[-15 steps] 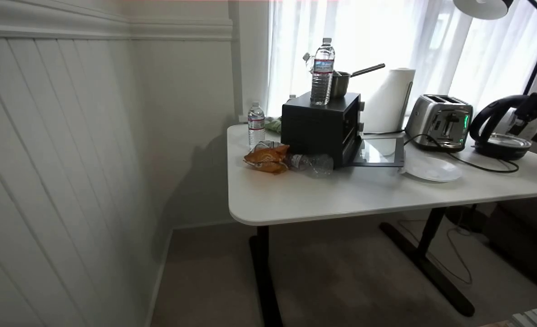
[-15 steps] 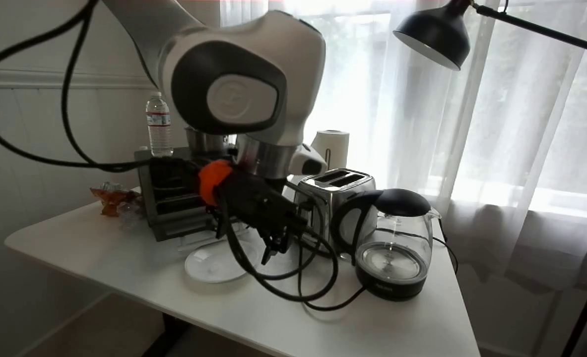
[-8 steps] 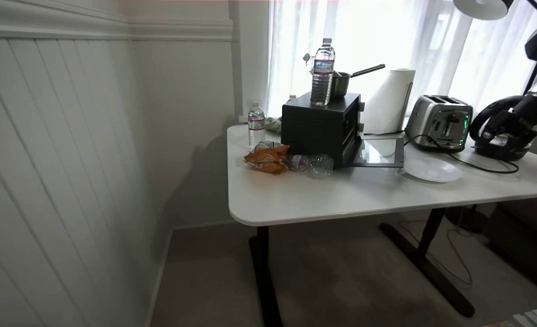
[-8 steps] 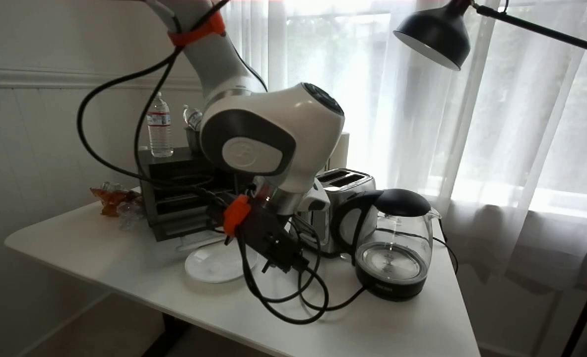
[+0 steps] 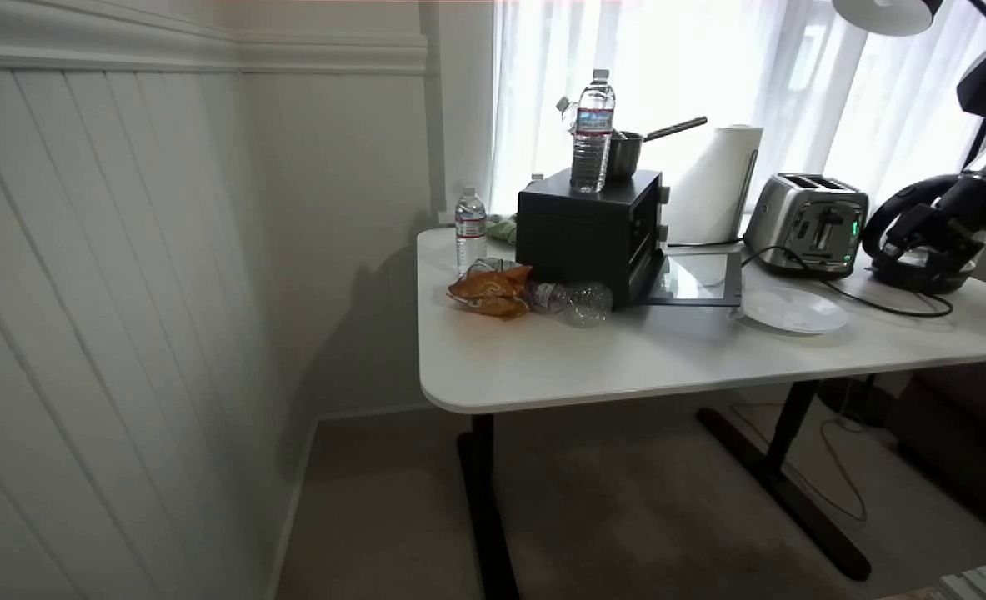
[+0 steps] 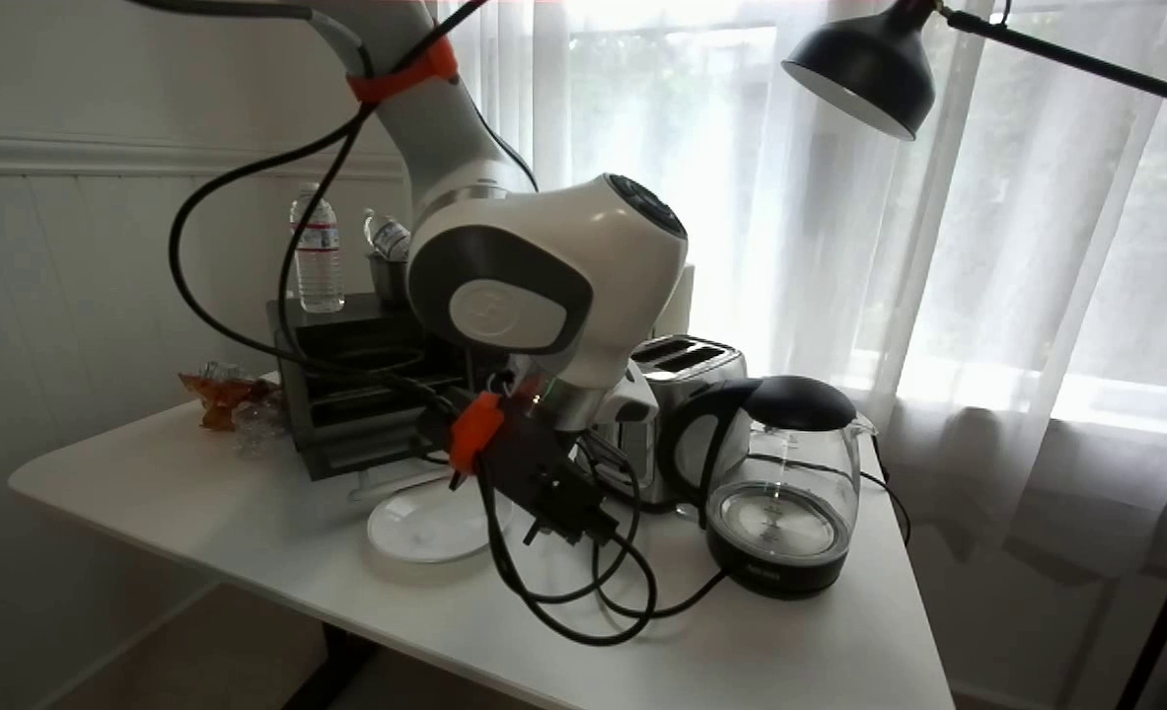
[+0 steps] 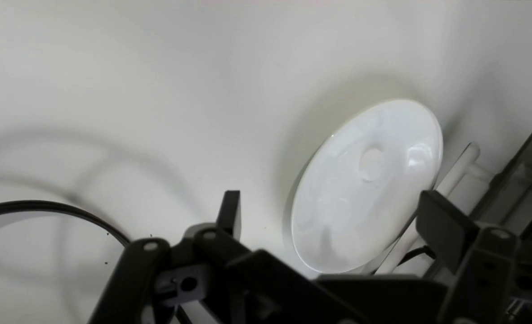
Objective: Pick up one white plate and put it in the oven on the top tray
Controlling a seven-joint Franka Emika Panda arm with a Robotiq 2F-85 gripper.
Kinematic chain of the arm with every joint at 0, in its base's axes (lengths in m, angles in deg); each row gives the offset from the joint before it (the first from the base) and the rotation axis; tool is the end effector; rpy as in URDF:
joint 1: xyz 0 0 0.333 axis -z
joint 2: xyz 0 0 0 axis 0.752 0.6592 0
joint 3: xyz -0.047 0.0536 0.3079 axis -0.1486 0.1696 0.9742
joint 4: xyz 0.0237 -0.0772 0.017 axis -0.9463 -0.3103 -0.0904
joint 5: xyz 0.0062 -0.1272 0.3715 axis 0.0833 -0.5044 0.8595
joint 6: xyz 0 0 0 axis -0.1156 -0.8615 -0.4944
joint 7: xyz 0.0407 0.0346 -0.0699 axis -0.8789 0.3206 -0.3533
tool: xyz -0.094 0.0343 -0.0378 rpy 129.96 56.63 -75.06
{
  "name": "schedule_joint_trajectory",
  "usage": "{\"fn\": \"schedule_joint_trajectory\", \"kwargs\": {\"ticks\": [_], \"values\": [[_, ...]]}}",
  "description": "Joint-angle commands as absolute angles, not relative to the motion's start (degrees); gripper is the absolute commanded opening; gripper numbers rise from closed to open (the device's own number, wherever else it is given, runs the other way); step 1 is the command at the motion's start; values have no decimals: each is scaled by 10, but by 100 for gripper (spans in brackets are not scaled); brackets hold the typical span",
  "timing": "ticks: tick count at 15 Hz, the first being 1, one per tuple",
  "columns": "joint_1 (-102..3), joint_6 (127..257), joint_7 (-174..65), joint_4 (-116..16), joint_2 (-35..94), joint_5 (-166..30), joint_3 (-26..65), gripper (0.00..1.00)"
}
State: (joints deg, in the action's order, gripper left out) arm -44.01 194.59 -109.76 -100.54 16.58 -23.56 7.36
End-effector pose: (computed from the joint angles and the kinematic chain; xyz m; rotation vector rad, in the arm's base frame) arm 0.4259 -0.1591 0.2515 -2.7046 0.0747 -0.1842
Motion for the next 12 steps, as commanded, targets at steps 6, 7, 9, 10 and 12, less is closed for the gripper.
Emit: {"fn": "schedule_joint_trajectory", "kwargs": {"ticks": [6, 7, 9, 10, 12], "values": [[-384, 1917, -1132, -933, 248, -165, 126, 100], [-378, 1910, -1135, -922, 260, -159, 131, 100], [-364, 1871, -1139, -898, 285, -156, 140, 100], [-357, 1855, -1141, -886, 298, -157, 144, 100], [-347, 1839, -1145, -864, 321, -149, 153, 100]]}}
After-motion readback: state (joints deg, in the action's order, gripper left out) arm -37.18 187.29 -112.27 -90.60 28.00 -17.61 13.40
